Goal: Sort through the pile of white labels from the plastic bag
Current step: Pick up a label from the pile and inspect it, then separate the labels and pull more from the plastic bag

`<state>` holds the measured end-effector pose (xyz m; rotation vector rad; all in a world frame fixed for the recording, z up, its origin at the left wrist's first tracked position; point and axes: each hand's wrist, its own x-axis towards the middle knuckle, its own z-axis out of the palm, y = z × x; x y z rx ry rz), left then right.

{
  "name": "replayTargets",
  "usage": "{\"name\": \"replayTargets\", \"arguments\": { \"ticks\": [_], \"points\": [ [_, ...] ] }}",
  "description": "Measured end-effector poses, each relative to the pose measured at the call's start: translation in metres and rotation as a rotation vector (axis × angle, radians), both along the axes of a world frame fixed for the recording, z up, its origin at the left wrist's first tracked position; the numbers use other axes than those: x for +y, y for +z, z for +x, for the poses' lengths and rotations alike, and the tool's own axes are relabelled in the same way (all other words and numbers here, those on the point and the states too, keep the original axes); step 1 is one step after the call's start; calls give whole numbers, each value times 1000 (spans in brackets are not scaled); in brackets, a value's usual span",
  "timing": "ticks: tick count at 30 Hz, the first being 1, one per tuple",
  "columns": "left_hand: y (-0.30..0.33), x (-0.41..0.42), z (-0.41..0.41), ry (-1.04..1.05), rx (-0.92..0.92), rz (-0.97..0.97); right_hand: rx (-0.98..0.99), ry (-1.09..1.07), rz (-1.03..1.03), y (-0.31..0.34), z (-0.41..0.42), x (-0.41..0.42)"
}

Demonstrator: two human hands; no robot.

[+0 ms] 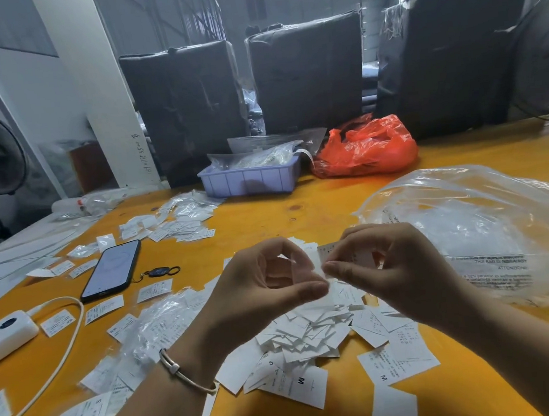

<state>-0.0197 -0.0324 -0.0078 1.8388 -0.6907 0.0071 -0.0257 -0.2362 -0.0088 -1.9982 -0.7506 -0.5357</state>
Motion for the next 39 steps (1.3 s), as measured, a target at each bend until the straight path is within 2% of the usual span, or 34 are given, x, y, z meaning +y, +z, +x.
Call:
{"name": "replayTargets", "arguments": {
  "ticks": [4, 15, 22, 25, 31, 39],
  "points": [
    [-1, 0, 1, 53, -69, 36, -13, 6, -16, 2, -1, 0],
    [-1, -1, 1, 21, -37, -1, 38, 24, 67, 3, 0, -6],
    [-2, 1, 2, 35, -72, -12, 27, 2, 319, 11, -3, -8],
    [-2, 1, 2, 35, -81, 3, -35, 11, 278, 12, -9, -6],
    [-2, 2, 3, 41, -68, 26, -253, -68, 43, 14, -14, -2],
    [-1, 1, 3, 37, -53, 24, -248, -73, -31, 14, -11, -5]
  ]
}}
